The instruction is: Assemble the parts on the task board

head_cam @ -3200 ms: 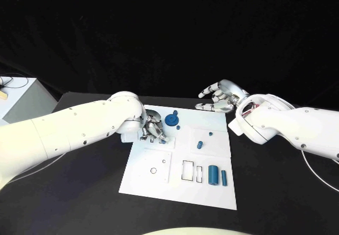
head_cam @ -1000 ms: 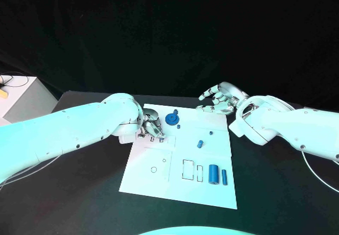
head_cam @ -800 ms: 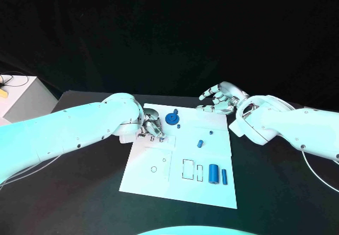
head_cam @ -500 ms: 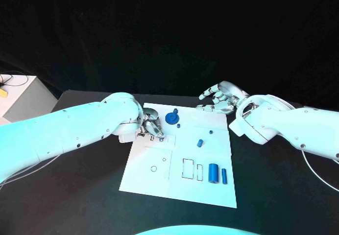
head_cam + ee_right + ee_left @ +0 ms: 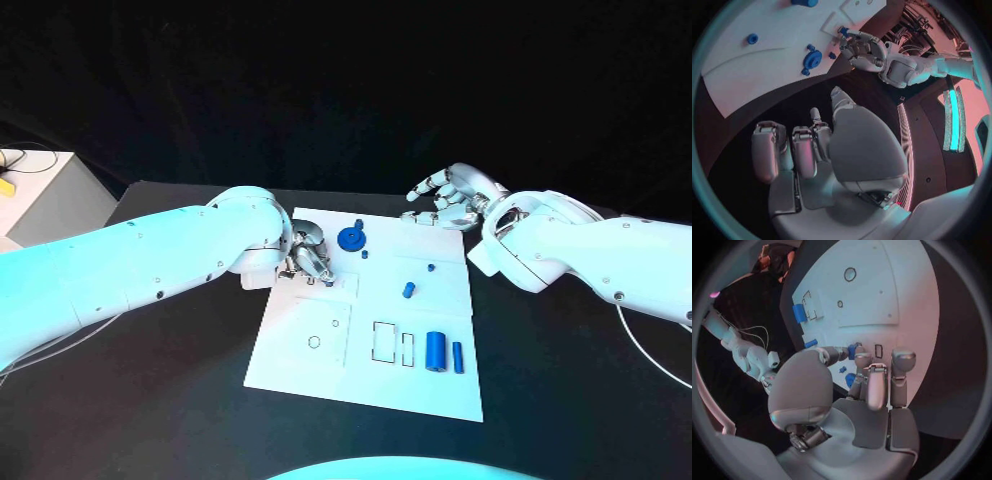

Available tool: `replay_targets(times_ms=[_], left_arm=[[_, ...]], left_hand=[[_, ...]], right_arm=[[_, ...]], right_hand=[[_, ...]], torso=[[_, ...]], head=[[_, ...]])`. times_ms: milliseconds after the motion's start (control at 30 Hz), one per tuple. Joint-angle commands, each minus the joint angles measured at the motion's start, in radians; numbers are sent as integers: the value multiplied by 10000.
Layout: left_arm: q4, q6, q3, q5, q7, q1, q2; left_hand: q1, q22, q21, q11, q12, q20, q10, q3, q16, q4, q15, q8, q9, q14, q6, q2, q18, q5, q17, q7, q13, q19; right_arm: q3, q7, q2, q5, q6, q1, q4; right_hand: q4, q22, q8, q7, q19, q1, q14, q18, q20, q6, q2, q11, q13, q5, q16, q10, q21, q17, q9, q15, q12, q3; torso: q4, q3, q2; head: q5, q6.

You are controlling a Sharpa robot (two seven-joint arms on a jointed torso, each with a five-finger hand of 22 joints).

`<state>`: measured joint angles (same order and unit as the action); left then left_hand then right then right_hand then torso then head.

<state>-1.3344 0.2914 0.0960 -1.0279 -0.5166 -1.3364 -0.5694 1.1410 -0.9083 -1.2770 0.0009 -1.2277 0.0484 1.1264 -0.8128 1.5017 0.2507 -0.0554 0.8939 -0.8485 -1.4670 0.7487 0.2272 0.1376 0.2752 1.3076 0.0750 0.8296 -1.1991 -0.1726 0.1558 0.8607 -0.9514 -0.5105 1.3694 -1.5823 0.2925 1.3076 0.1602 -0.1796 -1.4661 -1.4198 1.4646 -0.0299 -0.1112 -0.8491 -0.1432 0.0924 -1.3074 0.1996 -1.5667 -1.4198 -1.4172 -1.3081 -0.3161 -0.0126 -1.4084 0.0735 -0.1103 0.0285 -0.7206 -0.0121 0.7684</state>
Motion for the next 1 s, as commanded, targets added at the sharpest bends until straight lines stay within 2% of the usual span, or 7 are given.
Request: replay_targets(times_ms=[33, 1000], left_arm=[[-22, 297, -3, -40, 45, 2, 9], [45, 152, -2, -147, 62, 21, 56]], left_hand=[[27, -12, -37, -5, 59, 17, -43, -1853, 44, -1918, -42, 23, -8, -518, 70, -94, -56, 14, 1052, -6, -9, -70], [30, -35, -52, -1, 67, 17, -41, -1846, 57, -1939, -40, 0, -11, -529, 77, -111, -62, 6, 1087, 0, -7, -77]], right_arm=[[1, -35, -2, -96, 133, -5, -2], [1, -42, -16, -96, 132, -21, 12]], right_hand=[[-9, 1627, -30, 6, -417, -22, 1044, -63, -52, -34, 81, 13, -1098, 39, -3, 65, 28, -2566, 13, -36, 15, 58], [-9, 1627, -30, 6, -417, -22, 1044, -63, -52, -34, 81, 13, -1098, 39, -3, 65, 28, -2566, 13, -36, 15, 58]], torso=[[-2, 2, 4], [9, -3, -3]], head=[[-4, 10], [5, 76]])
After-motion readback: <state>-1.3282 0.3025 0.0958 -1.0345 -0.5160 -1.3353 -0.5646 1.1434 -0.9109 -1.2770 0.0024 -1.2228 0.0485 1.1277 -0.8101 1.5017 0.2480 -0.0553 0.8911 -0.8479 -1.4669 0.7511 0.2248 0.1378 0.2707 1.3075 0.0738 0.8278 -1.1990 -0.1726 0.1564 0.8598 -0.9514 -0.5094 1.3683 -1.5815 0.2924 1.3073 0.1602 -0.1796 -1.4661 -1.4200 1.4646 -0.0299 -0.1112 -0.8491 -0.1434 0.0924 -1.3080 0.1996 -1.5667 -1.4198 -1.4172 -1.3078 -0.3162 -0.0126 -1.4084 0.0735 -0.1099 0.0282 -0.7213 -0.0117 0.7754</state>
